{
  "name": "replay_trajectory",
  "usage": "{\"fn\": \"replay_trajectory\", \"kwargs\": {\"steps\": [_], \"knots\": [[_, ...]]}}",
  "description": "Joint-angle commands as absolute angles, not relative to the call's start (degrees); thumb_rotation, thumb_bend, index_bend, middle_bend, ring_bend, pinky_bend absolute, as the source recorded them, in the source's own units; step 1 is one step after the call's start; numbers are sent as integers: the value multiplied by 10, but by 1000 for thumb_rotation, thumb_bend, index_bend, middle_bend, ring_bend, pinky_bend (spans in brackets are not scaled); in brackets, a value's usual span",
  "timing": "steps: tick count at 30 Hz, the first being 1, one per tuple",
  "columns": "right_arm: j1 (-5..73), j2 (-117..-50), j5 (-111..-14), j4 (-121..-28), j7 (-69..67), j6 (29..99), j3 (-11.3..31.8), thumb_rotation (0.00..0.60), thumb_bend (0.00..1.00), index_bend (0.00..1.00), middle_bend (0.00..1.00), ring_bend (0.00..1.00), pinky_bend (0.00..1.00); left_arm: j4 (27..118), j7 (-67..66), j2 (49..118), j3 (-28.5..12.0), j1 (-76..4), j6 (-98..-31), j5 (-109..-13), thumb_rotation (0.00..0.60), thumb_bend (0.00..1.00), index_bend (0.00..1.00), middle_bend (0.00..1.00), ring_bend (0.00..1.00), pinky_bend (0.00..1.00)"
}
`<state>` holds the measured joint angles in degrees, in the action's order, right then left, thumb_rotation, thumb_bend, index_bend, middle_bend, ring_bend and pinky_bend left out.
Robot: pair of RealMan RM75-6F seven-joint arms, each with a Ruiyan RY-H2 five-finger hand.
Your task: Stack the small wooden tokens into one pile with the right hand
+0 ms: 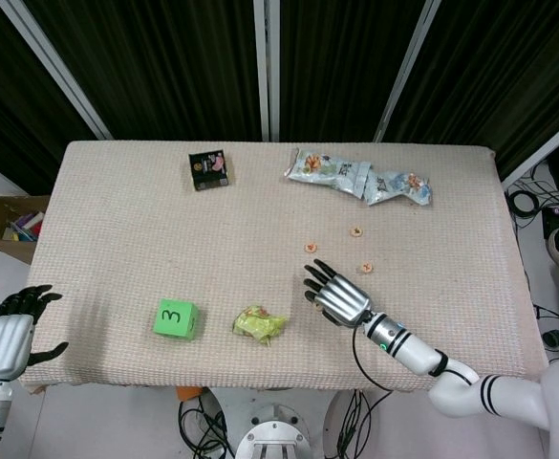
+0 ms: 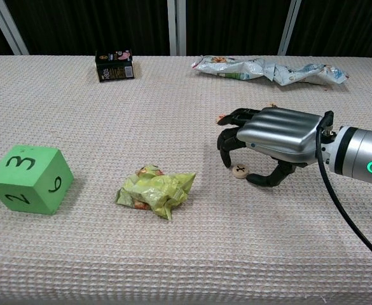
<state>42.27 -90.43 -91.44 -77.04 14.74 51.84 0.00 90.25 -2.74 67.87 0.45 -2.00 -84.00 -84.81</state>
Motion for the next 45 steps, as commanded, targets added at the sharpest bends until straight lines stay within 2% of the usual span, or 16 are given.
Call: {"fn": "replay_trajectory", "kwargs": {"steps": [1, 11, 16, 18, 24, 28, 34, 45], "knots": [[421, -905, -915, -768, 148, 523, -1, 600, 323, 406, 236, 6, 26, 902, -27, 679, 5, -20, -840, -848, 600, 0, 270, 153, 121, 174], [421, -917, -915, -753, 148, 531, -1, 600, 324, 444, 255, 6, 25, 904, -28, 678, 6, -19, -838, -847, 600, 0, 269, 150, 121, 174], [419, -924, -919, -743, 145, 541, -2, 600, 323, 540, 301, 6, 25, 904, -27, 677, 6, -18, -837, -845, 600, 0, 269, 148, 121, 174], [416, -920, -918, -746, 146, 550, 0, 600, 323, 548, 305, 6, 25, 904, -27, 676, 5, -18, -836, -845, 600, 0, 270, 148, 121, 174], [396, -875, -891, -763, 140, 587, 25, 600, 324, 551, 301, 6, 26, 904, -26, 676, 5, -20, -836, -847, 600, 0, 269, 147, 121, 173], [388, -851, -855, -752, 135, 582, 41, 600, 323, 552, 298, 6, 25, 905, -27, 678, 5, -20, -835, -848, 600, 0, 269, 148, 121, 173], [386, -851, -819, -721, 140, 552, 44, 600, 323, 551, 285, 6, 25, 906, -28, 679, 4, -21, -833, -846, 600, 0, 269, 147, 121, 173], [384, -860, -813, -700, 134, 543, 38, 600, 321, 521, 274, 6, 18, 909, -32, 678, 4, -24, -829, -845, 600, 0, 269, 147, 121, 173]]}}
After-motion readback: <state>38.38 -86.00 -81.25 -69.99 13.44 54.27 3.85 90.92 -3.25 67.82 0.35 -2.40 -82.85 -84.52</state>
